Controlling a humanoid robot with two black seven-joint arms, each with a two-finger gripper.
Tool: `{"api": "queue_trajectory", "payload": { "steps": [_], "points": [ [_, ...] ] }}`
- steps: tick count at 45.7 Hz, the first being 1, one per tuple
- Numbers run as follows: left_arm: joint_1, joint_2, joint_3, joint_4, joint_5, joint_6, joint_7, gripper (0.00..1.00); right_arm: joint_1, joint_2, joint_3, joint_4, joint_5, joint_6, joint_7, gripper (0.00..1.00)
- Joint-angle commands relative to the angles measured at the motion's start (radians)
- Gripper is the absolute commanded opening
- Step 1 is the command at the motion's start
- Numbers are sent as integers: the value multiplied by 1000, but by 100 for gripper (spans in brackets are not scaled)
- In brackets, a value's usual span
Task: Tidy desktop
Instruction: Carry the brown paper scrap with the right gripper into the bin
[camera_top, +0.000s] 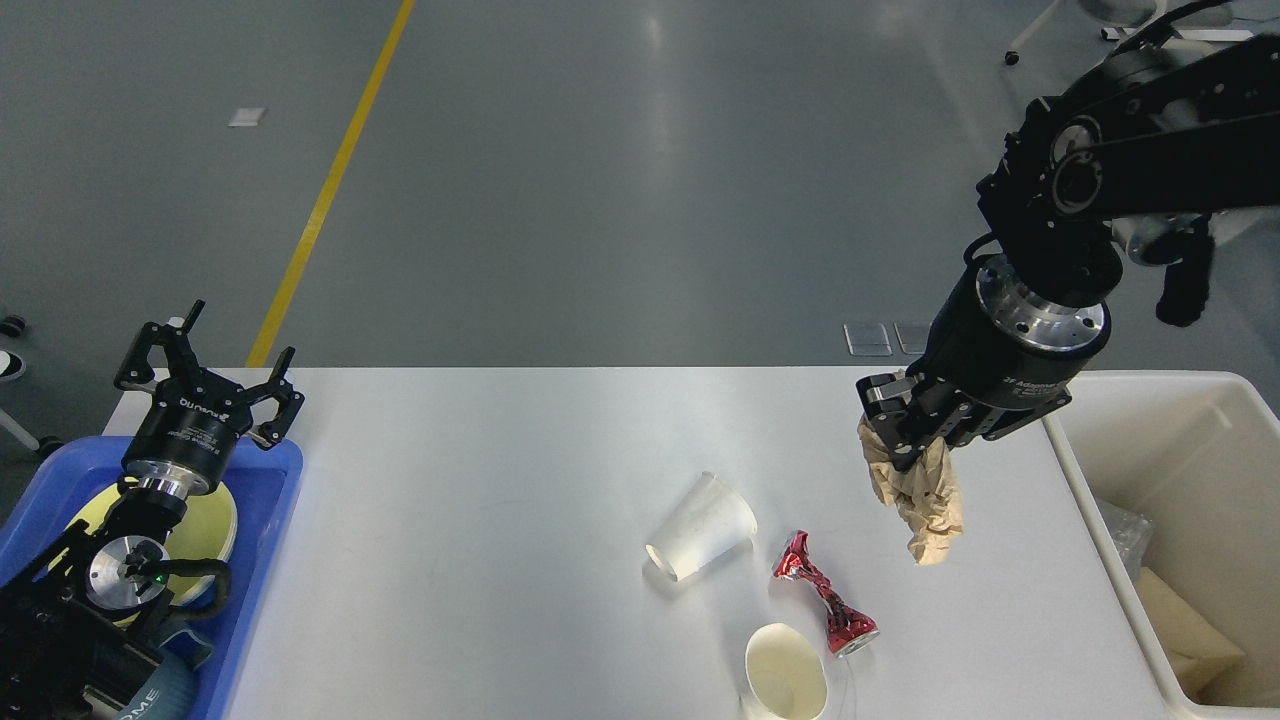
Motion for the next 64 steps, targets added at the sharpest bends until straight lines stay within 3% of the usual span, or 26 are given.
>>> {"api": "queue_trajectory", "payload": {
  "steps": [1,16,28,34,42,47,57,64],
  "points": [
    [0,0,0,0,0,0,0,96,-6,-2,-65,-4,3,-32,1,0],
    [0,0,0,0,0,0,0,96,-270,-197,-272,-168,-15,-227,1,0],
    [0,0,0,0,0,0,0,96,-742,-340,-245,-620,-12,-298,6,0],
    [0,0,0,0,0,0,0,96,-1012,-371,-107,-830,-15,-396,9,0],
    [0,0,0,0,0,0,0,96,-1383,-343,109,-1109,-15,-581,11,0],
    [0,0,0,0,0,0,0,96,-1595,-228,202,-1281,-15,-719,11,0],
    [0,0,0,0,0,0,0,96,-1733,-116,206,-1444,-2,-792,11,0],
    [0,0,0,0,0,0,0,96,-1750,-102,206,-1456,0,-795,11,0]
  ]
}}
